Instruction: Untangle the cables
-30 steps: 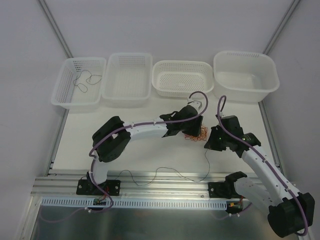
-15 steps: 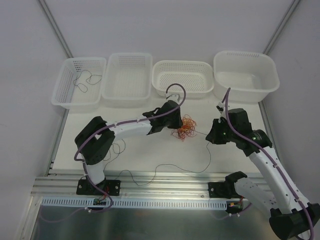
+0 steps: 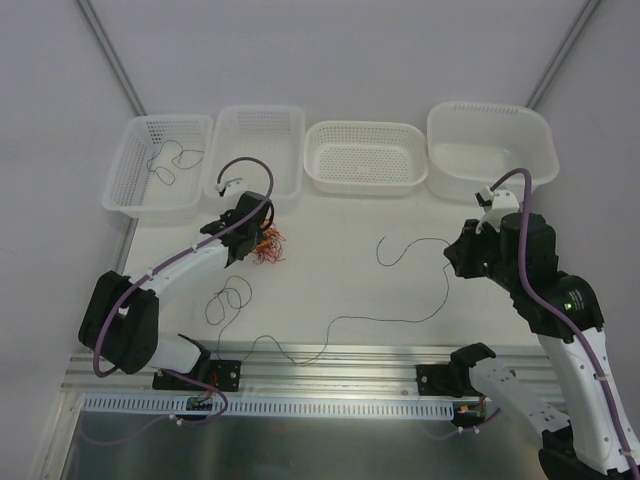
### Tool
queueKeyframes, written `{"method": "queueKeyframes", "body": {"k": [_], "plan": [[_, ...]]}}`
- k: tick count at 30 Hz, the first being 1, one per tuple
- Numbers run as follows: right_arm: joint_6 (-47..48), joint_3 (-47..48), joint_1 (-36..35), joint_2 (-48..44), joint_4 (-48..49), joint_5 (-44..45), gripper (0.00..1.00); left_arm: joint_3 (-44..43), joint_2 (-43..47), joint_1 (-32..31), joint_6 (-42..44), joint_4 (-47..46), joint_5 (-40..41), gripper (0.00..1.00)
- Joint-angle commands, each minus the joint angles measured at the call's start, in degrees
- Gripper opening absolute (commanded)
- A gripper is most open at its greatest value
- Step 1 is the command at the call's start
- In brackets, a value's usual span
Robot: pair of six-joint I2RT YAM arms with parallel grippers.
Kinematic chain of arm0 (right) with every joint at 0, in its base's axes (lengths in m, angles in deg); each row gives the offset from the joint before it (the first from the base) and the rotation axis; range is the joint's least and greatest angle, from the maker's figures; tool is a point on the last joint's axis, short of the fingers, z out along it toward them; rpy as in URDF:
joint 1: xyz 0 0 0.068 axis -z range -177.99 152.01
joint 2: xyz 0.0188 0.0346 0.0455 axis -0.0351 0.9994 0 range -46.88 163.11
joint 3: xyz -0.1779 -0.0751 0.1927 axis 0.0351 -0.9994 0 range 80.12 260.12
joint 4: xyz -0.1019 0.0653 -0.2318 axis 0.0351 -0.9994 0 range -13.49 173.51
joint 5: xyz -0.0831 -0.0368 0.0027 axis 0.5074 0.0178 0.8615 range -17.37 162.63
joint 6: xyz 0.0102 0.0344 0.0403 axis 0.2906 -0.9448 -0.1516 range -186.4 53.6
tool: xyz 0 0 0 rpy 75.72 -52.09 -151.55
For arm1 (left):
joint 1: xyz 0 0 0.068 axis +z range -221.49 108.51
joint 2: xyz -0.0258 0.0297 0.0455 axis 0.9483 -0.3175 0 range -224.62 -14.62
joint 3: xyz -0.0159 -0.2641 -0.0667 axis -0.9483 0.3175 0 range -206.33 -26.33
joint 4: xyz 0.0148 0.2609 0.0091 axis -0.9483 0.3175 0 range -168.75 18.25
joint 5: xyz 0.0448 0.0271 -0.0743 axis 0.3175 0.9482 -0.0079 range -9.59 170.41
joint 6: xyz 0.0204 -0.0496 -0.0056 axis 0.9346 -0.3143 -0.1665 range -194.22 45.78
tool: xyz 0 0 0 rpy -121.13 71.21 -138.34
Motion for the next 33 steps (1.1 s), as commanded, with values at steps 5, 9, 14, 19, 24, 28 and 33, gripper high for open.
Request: {"method": "queueKeyframes", "body": {"k": [5,9,14,19,24,28,33], "plan": [[-0.52,-0.96,0.45,2.96,2.91,-3.04,0.01,0.85,7.12,4.19,4.56,3.49,1.0,0.0],[-2.37,-6.66,0.45,5.77,8.2,-9.2,0.01,-1.61,6.42,3.66,6.32,2.52,-8.76,0.0],[-5.62,-16.41,-0.52,10.42,14.87,-13.69,0.01,-5.82,3.7,-1.08,8.17,0.67,-14.74,0.0],[-6.94,-23.02,-1.92,14.03,19.01,-13.96,0.04,-9.87,-3.06,-8.89,9.92,-2.74,-17.56,0.02],[-8.69,-28.63,-2.89,17.46,22.26,-15.37,0.14,-15.06,-12.03,-12.77,10.72,-6.09,-21.16,0.09],[-9.49,-31.01,-3.51,18.61,23.24,-15.55,0.38,-16.74,-12.92,-13.48,9.05,-5.92,-22.05,0.35],[-8.17,-30.06,-3.6,13.69,19.82,-12.21,0.73,-12.87,-4.85,-13.57,8.79,-3.21,-18.19,0.85]]}}
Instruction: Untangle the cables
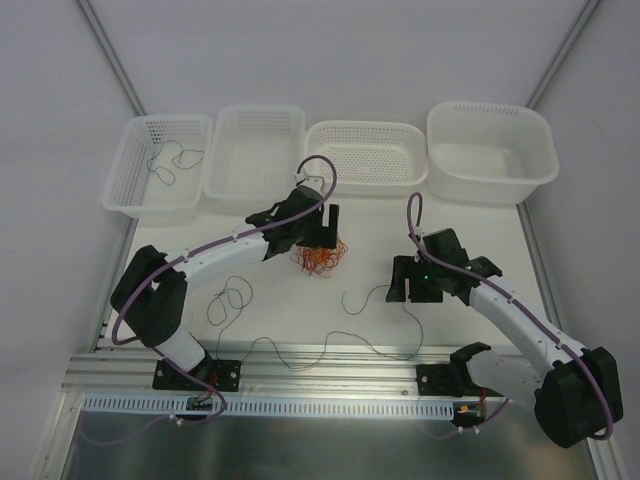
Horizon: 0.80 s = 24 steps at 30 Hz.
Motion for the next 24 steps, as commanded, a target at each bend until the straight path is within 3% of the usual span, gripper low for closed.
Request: {"method": "queueKeyframes", "body": {"k": [1,3,8,17,24], "plan": [[1.22,2.16,-0.34,-4.28,-1.15,2.09,0.77,1.27,8.3,-0.02,-0.9,1.91,2.97,0.9],[1.76,4.01,-0.25,-5.95,-3.08,3.41,0.88,2.06,11.99,-0.02,-1.6,5.51,5.86,0.99],[2.37,6.82,-0.25,-8.59,-5.2,4.47,1.0,4.43,19.63,0.59,-5.29,19.57,11.68,0.99],[2.46,5.51,-0.25,-10.35,-3.44,2.36,0.97,14.26,26.32,11.31,-11.53,34.52,10.89,0.99],[2.81,3.22,-0.25,-11.49,-2.48,1.92,0.97,20.61,27.12,17.21,-15.22,35.32,9.66,0.99]]}}
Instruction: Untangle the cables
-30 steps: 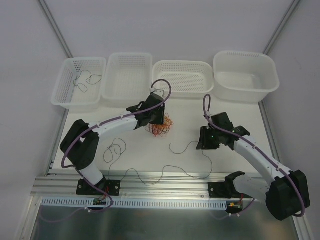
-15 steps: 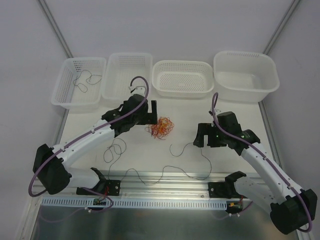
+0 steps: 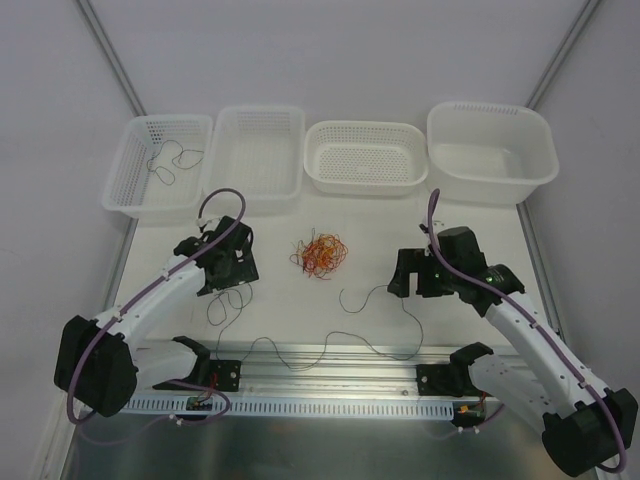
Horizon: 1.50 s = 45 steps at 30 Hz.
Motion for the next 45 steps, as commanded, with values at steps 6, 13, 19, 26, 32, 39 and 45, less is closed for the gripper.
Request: {"method": "queueKeyframes", "body": {"k": [6,13,19,26,32,39,45], "plan": [[0.74,-1.59,-0.27,-1.74,1.46,-1.87,0.97,3.18,-5.47,1.17,-5.57,1.07,0.33,0.98],[1.09,-2.12,-0.19,-2.36,1.29,-1.43,0.97,6.78,-8.63,1.17,-6.81,-4.46,-4.05,0.91],[0.91,-1.95,-0.19,-2.36,1.38,-1.52,0.97,8.19,-12.59,1.26,-7.42,-8.77,-6.26,0.81],[0.83,-1.77,-0.27,-2.36,1.2,-1.26,0.97,8.19,-14.18,1.17,-7.34,-9.65,-6.53,0.28],[1.09,-1.51,-0.19,-2.28,0.67,-1.17,0.97,5.65,-8.3,1.17,-4.44,-7.55,-5.04,0.0],[2.14,0.86,-0.27,-2.28,-1.61,0.41,0.97,-14.7,-0.21,2.31,6.27,4.57,6.29,0.0],[2.49,3.06,-0.19,-1.84,-2.58,0.41,0.97,-38.86,-3.01,9.86,20.68,9.33,13.33,0.0]]}}
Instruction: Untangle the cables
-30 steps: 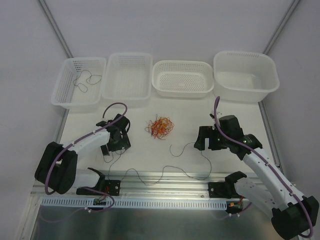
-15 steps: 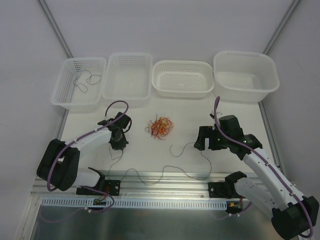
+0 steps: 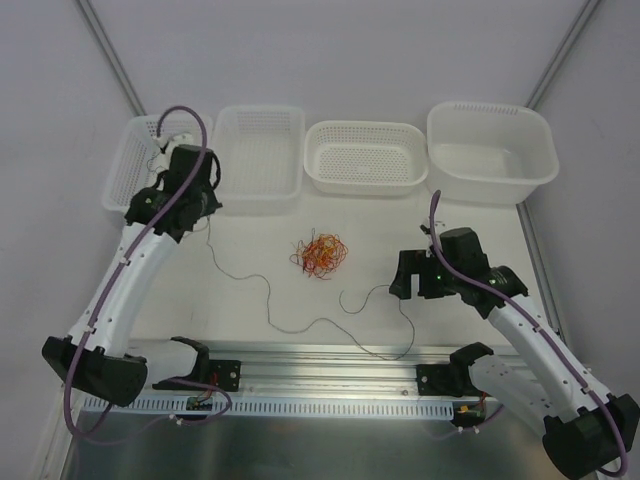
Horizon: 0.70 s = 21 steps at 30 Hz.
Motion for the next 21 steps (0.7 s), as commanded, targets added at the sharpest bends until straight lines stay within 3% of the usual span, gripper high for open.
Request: {"method": "queueKeyframes", "body": {"k": [1,9,12,18,21], "plan": [[1.38,3.94,-0.27,-0.29,-1.29,0.28,0.97,-14.38,-2.37,4.73,12.41,5.22,7.78,0.0],[2.0,6.67,-0.19,1.03,-2.52,0.2,0.97,-51.01,-21.52,17.38,26.92,4.87,8.68,0.0],[2.0,7.28,-0.27,2.26,-2.26,-0.24,0.97,-57.54,-28.38,19.51,28.33,3.38,6.74,0.0],[2.0,7.55,-0.27,5.34,-2.17,-0.86,0.97,-58.8,-39.89,25.04,30.62,-5.32,1.12,0.0],[2.0,7.72,-0.19,6.83,-2.43,-0.86,0.97,-60.11,-46.31,26.09,30.71,-7.78,-0.73,0.2]]}}
